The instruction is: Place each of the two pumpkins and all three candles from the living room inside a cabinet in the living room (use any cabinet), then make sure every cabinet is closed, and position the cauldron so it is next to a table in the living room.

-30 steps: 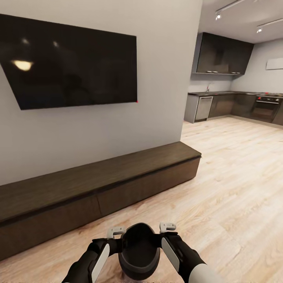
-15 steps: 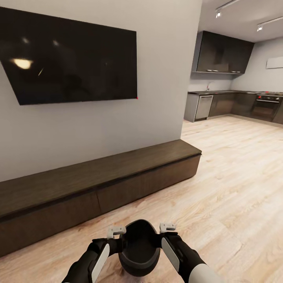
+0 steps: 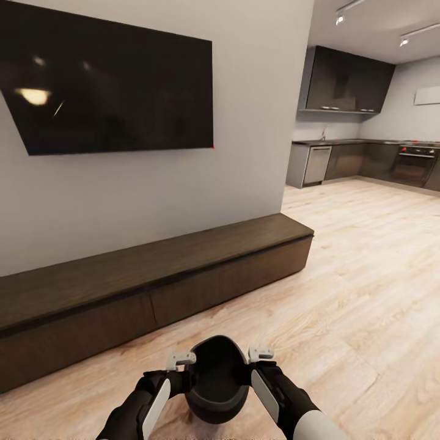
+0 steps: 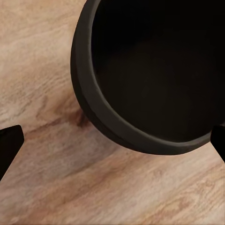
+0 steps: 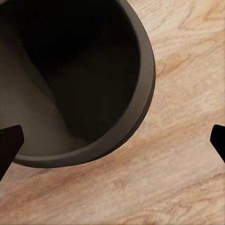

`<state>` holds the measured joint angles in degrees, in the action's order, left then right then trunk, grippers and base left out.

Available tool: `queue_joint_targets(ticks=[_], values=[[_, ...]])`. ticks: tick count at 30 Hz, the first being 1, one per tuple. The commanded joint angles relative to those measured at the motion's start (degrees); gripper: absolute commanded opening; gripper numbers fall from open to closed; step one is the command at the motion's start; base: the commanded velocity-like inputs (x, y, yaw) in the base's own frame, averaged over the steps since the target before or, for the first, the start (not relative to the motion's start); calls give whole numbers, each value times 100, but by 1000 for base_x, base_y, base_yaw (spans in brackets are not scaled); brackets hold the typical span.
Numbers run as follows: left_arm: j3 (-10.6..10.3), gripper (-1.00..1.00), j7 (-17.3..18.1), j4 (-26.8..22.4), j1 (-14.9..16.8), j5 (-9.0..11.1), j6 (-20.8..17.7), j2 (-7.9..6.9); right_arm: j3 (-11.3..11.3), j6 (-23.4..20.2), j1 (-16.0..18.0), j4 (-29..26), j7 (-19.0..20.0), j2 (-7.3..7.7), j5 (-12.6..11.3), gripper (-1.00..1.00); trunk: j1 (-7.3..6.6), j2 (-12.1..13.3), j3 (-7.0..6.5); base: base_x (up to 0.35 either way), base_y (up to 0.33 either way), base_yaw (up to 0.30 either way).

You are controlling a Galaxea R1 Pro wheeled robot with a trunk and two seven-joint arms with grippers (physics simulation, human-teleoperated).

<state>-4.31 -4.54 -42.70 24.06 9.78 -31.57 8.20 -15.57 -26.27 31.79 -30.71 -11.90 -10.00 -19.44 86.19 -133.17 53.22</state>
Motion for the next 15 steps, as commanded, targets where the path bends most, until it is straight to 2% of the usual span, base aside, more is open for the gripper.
queue_joint_targets(ticks=[1,6,15], values=[[-17,100,-48,-9,2,59,-23,-3,-17,-18,3,-7,-50,0,-53,100,21,-44,24,0,0,0],[-17,100,-47,-9,2,59,-18,-3,0,-8,3,2,-54,0,-65,100,131,-245,114,0,0,0],[-17,100,-47,-10,2,54,-16,-3,29,173,3,73,-87,0,-80,100,131,-245,114,0,0,0]])
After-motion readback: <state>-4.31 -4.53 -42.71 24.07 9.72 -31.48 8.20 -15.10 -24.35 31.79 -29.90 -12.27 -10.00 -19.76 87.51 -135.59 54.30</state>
